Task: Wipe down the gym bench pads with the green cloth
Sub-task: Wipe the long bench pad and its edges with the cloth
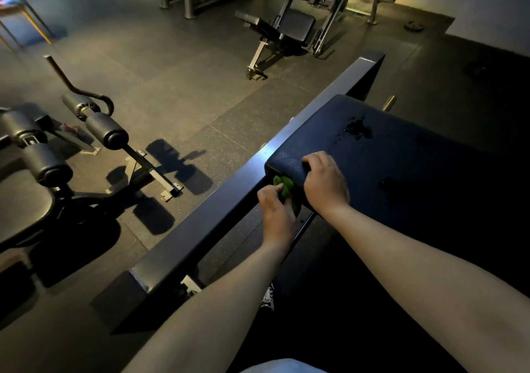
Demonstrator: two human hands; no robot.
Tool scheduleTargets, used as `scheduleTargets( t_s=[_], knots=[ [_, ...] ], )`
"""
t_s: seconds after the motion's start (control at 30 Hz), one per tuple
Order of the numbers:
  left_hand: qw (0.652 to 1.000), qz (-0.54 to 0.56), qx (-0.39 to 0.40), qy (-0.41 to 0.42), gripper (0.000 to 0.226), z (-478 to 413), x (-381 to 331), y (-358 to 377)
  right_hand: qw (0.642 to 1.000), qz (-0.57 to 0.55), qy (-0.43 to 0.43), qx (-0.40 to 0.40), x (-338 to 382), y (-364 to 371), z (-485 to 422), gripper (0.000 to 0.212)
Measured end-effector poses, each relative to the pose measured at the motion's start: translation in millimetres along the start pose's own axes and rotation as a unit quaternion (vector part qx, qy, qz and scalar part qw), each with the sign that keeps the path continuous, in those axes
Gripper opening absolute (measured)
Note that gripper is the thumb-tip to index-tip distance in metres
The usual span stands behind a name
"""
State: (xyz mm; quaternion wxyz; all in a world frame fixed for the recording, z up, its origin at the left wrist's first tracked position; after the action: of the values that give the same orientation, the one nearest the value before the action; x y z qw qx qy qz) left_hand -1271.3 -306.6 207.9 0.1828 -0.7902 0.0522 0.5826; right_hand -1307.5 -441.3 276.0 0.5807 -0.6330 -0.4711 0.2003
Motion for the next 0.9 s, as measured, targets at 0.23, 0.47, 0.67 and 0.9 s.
scheduleTargets(
  t_s=[0.23, 0.47, 0.67, 0.9],
  knots=[
    [0.988, -0.011, -0.101, -0.120, 0.024, -49, 24, -51, 1.000, -0.005, 0.000, -0.007, 0, -2, 0, 0.024],
    [0.974, 0.077, -0.106, -0.187, 0.023, -58, 25, -8, 1.000, 0.009, -0.002, -0.017, 0, 2, -4, 0.022],
    [0.981, 0.058, -0.077, -0.167, 0.018, -33, 19, -14, 1.000, 0.009, -0.014, -0.023, 4, 2, -5, 0.023],
    [0.986, 0.059, 0.055, -0.143, 0.025, 14, 10, 7, 0.999, -0.050, -0.006, -0.010, -2, 1, 1, 0.026]
  ],
)
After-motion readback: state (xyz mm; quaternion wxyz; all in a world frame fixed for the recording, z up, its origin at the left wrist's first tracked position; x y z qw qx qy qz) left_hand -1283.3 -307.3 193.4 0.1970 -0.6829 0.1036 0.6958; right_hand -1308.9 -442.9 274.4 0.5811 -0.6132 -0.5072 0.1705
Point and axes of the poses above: each hand's wrist, its own z-axis away from the middle knuckle, its own y-axis out of the palm, x = y × z, the point moved 9 cm from there along -z, towards the middle knuckle, and after that the axes turned 7 degrees about z, right-handed, at the moved point
